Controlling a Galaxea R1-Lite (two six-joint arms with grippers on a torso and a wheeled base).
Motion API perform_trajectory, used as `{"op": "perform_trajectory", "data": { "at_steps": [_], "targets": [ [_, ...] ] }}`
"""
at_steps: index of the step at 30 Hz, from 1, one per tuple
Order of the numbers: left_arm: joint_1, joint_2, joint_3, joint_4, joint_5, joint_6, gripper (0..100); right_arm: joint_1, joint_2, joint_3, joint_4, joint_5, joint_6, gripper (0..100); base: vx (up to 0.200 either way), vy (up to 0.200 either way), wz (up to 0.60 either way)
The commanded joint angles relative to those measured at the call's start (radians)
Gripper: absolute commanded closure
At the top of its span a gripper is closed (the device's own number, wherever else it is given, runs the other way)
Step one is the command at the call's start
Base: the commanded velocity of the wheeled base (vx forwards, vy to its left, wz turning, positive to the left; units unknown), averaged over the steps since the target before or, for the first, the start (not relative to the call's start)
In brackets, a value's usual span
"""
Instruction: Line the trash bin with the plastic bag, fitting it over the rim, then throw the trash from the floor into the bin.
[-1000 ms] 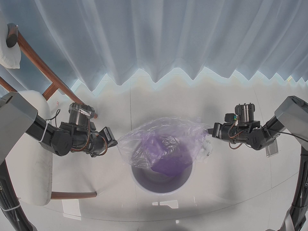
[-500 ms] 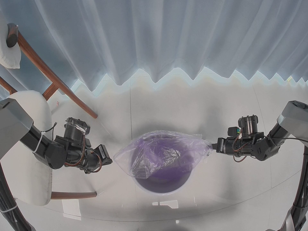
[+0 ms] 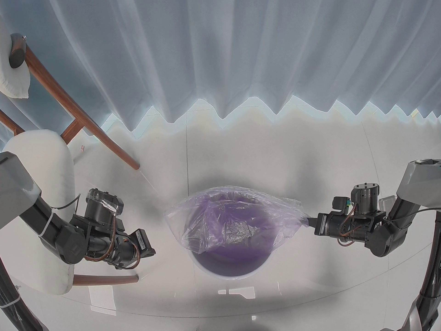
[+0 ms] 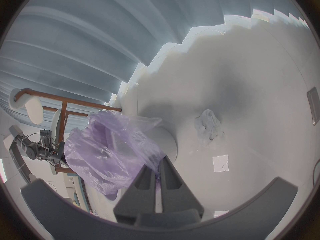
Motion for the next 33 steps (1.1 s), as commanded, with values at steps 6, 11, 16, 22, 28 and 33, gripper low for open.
{"op": "perform_trajectory", "data": {
  "at_steps": [6,11,16,22,28,33],
  "targets": [
    [-0.092,-0.152,0.123,-0.234,0.005,-0.112,100,0.005,0.060,0.116,-0.178,-0.002,0.004,100,0.000,0.000,0.00],
    [-0.166,-0.192,0.048,-0.294,-0.006,-0.294,100,0.016,0.062,0.119,-0.198,-0.002,0.004,100,0.000,0.000,0.00],
    [-0.230,-0.176,-0.033,-0.281,-0.047,-0.380,0,0.024,0.062,0.119,-0.198,-0.002,0.002,100,0.000,0.000,0.00],
    [-0.231,-0.080,-0.240,-0.111,-0.105,-0.508,0,0.028,0.063,0.116,-0.198,-0.011,0.001,100,0.000,0.000,0.00],
    [-0.235,0.058,-0.449,0.157,-0.107,-0.560,0,0.045,0.069,0.115,-0.201,-0.024,0.001,100,0.000,0.000,0.00],
    [-0.236,0.143,-0.533,0.179,-0.107,-0.586,0,0.047,0.083,0.116,-0.236,-0.025,0.001,100,0.000,0.000,0.00]
  ]
}}
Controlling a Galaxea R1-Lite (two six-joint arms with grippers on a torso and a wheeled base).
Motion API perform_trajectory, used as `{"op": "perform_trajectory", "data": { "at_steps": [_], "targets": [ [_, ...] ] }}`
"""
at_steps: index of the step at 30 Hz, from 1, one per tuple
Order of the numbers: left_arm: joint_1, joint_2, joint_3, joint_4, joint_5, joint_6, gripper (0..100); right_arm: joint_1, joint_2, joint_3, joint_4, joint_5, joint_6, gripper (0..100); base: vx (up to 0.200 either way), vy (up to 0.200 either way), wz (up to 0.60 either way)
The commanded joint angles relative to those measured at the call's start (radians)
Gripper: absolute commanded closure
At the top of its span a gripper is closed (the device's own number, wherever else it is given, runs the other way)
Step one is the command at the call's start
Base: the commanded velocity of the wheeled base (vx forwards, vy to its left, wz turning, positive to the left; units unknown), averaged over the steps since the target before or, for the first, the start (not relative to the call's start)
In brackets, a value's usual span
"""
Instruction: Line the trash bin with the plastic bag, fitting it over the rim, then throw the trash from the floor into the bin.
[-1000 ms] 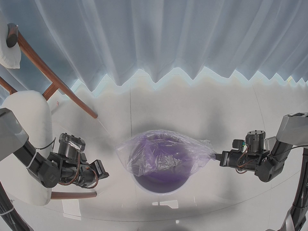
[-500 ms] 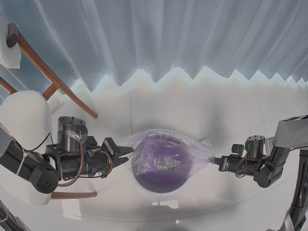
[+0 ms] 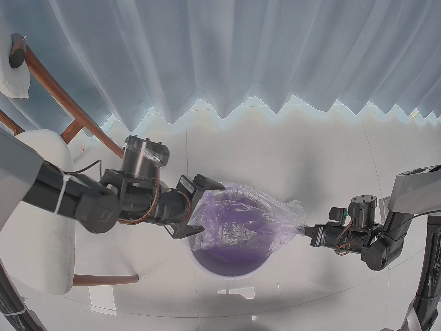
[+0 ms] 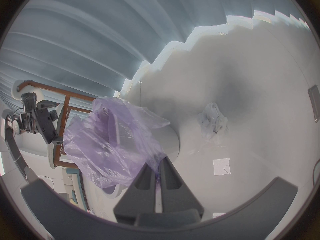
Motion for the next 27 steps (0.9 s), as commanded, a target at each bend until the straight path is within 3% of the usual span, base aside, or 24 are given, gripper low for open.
{"op": "perform_trajectory", "data": {
  "at_steps": [1,7,8,15,20,23,27],
  "targets": [
    [-0.006,0.169,-0.127,0.053,-0.004,-0.028,0,0.009,0.023,-0.001,-0.035,-0.006,-0.002,100,0.000,0.000,0.00],
    [-0.023,0.224,-0.165,0.062,-0.002,-0.031,0,0.011,0.039,0.002,-0.061,-0.019,-0.001,100,0.000,0.000,0.00],
    [-0.031,0.227,-0.171,0.064,-0.001,-0.031,100,0.011,0.042,0.002,-0.064,-0.019,-0.001,100,0.000,0.000,0.00],
    [-0.043,0.193,-0.167,0.102,-0.001,-0.026,100,0.009,0.049,-0.003,-0.067,-0.021,-0.001,100,0.000,0.000,0.00],
    [-0.041,0.109,-0.164,0.289,-0.001,0.002,100,0.009,0.047,-0.015,-0.067,-0.021,0.009,100,0.000,0.000,0.00],
    [-0.045,0.074,-0.151,0.369,0.001,0.045,100,0.008,0.047,-0.013,-0.067,-0.021,0.015,100,0.000,0.000,0.00],
    [-0.055,0.057,-0.113,0.522,0.024,0.230,100,0.008,0.059,-0.015,-0.065,-0.021,0.027,100,0.000,0.000,0.00]
  ]
}}
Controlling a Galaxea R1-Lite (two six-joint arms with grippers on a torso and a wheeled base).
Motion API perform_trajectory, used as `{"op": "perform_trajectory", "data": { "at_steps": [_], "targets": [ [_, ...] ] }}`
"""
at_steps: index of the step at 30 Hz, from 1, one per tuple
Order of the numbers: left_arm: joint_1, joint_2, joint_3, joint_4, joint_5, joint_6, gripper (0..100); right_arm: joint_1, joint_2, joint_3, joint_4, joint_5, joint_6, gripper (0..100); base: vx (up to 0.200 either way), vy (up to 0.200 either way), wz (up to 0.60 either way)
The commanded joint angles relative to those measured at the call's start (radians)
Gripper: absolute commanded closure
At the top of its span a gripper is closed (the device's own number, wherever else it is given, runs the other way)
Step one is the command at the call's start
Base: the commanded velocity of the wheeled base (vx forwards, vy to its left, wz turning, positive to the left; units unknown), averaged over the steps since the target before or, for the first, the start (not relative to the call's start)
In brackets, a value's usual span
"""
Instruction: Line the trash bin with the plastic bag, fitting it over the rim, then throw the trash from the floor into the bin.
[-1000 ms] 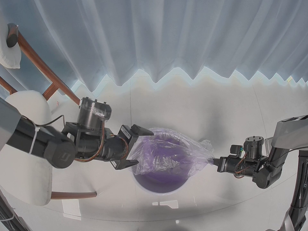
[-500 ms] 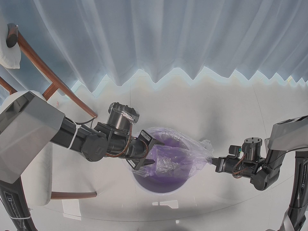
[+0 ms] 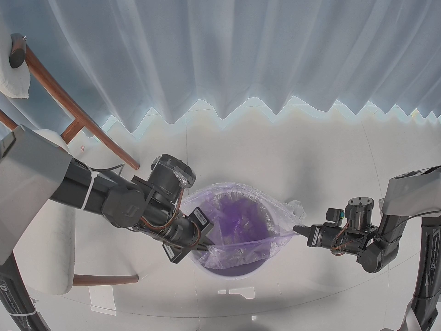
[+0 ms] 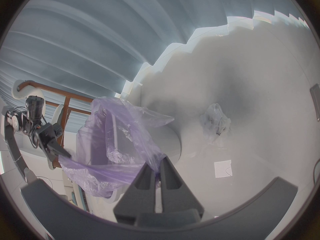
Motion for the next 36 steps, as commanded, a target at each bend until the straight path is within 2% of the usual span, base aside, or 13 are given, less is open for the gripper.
{"op": "perform_trajectory", "data": {
  "at_steps": [1,5,11,17,20,30,36],
  "targets": [
    [-0.011,-0.052,0.044,0.122,0.029,0.153,100,-0.001,0.018,-0.005,0.002,-0.001,0.010,100,0.000,0.000,0.00],
    [-0.057,-0.014,0.073,0.133,0.071,0.207,100,-0.001,0.048,-0.014,0.000,-0.001,0.002,100,0.000,0.000,0.00],
    [-0.135,0.083,0.076,0.125,0.203,0.273,100,-0.008,0.045,-0.022,0.009,-0.001,0.002,100,0.000,0.000,0.00],
    [-0.185,0.127,0.075,0.096,0.231,0.308,100,-0.017,0.045,-0.011,0.011,0.001,0.002,100,0.000,0.000,0.00],
    [-0.205,0.143,0.073,0.083,0.259,0.308,100,-0.031,0.045,-0.022,0.012,0.001,0.002,100,0.000,0.000,0.00],
    [-0.264,0.155,0.072,0.082,0.266,0.308,100,-0.038,0.041,-0.005,0.014,-0.001,0.002,100,0.000,0.000,0.00],
    [-0.321,0.184,0.072,0.083,0.315,0.307,100,-0.040,0.048,-0.006,0.049,-0.009,-0.016,100,0.000,0.000,0.00]
  ]
}}
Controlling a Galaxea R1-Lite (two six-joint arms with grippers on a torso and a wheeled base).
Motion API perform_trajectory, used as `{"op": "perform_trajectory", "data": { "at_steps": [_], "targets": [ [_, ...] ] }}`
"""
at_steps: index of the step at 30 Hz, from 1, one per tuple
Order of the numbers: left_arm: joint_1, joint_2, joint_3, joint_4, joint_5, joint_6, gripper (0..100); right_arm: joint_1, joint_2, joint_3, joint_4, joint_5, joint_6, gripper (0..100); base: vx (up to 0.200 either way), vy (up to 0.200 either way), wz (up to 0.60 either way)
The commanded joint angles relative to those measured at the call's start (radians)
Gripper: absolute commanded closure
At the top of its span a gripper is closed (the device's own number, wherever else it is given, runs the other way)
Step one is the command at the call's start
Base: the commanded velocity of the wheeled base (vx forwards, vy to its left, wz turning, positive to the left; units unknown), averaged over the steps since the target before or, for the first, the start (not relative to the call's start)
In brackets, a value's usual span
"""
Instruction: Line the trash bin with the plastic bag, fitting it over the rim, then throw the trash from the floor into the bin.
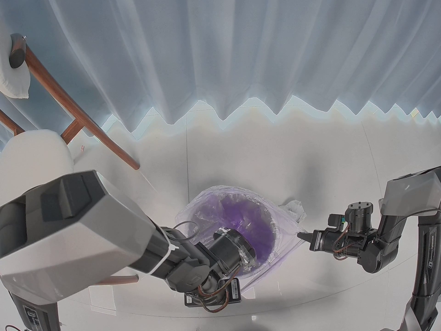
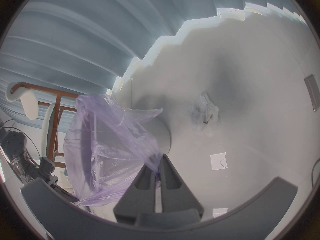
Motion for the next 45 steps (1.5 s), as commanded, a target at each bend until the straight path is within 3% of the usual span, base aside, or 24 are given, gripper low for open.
{"op": "perform_trajectory", "data": {
  "at_steps": [1,22,23,28,29,37,45],
  "targets": [
    [-0.032,0.034,0.000,0.001,0.025,-0.002,100,-0.003,0.009,-0.010,0.013,-0.014,-0.008,100,0.000,0.000,0.00],
    [0.005,0.062,0.009,0.001,0.093,-0.040,100,0.020,0.076,-0.191,0.073,-0.122,-0.002,100,0.000,0.000,0.00],
    [-0.003,0.054,0.013,0.002,0.093,-0.040,0,0.020,0.068,-0.177,0.070,-0.122,0.000,100,0.000,0.000,0.00],
    [-0.015,0.010,0.030,0.002,0.093,-0.075,0,0.014,0.021,-0.102,0.068,-0.119,-0.002,100,0.000,0.000,0.00],
    [-0.015,0.010,0.030,0.002,0.093,-0.075,0,0.014,0.021,-0.102,0.068,-0.119,-0.002,0,0.000,0.000,0.00],
    [-0.049,-0.242,0.176,0.002,0.114,-0.106,0,0.003,-0.110,0.009,0.022,-0.117,0.075,0,0.000,0.000,0.00],
    [-0.038,-0.534,0.405,-0.014,0.112,-0.091,0,0.002,-0.292,0.131,0.018,-0.077,0.273,0,0.000,0.000,0.00]
  ]
}}
